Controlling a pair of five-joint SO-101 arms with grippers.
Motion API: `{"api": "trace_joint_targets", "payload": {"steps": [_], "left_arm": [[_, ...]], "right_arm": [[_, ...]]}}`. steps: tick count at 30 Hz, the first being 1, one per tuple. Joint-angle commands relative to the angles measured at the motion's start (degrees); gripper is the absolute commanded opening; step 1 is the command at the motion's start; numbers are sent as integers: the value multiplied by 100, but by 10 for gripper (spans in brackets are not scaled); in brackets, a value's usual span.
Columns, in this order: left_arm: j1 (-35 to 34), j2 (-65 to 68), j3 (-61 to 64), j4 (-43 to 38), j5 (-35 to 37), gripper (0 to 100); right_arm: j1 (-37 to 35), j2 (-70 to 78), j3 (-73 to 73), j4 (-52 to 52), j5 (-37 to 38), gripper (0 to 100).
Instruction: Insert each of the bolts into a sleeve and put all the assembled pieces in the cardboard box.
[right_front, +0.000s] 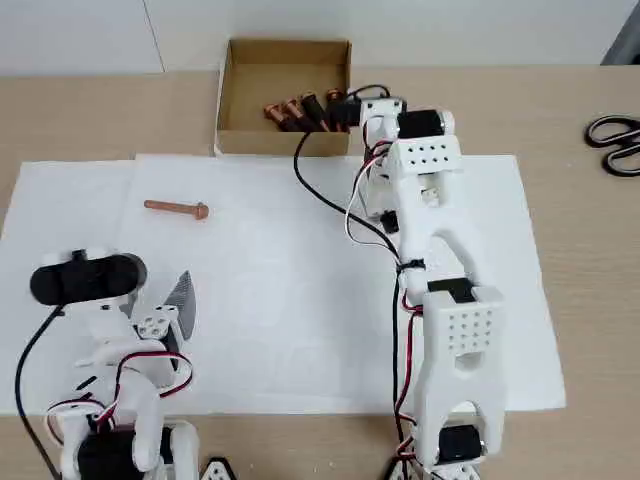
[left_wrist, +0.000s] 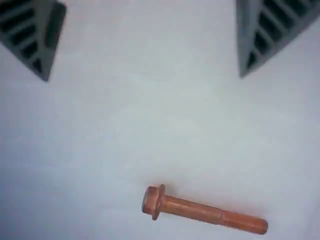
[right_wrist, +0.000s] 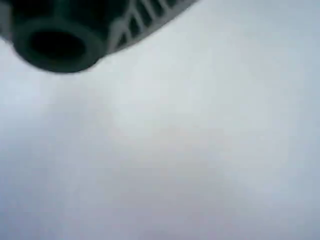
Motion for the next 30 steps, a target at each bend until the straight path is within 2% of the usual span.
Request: {"api": "trace_joint_targets", "payload": {"steps": [1,5,10,14,18,23,26,30], "left_arm": [[-35,457,-470,-255,-290,231],[-35,1969,-1411,-387,-396,231],[-62,4396,-3310,-396,-589,231],[-149,6215,-4716,18,-2224,231],[-440,7833,-5789,-26,-3886,231],[-712,9705,-6941,-598,-4255,229],[-607,10690,-7609,-378,-5029,229],[-475,11956,-8549,-334,-5204,229]], "right_arm": [[145,-558,-35,101,79,3],[251,-567,-35,127,70,3],[321,-593,-26,127,53,3],[347,-593,-26,136,53,3],[347,-602,35,136,62,3],[347,-602,35,136,62,3],[347,-602,35,136,70,3],[347,-593,35,136,70,3]]}}
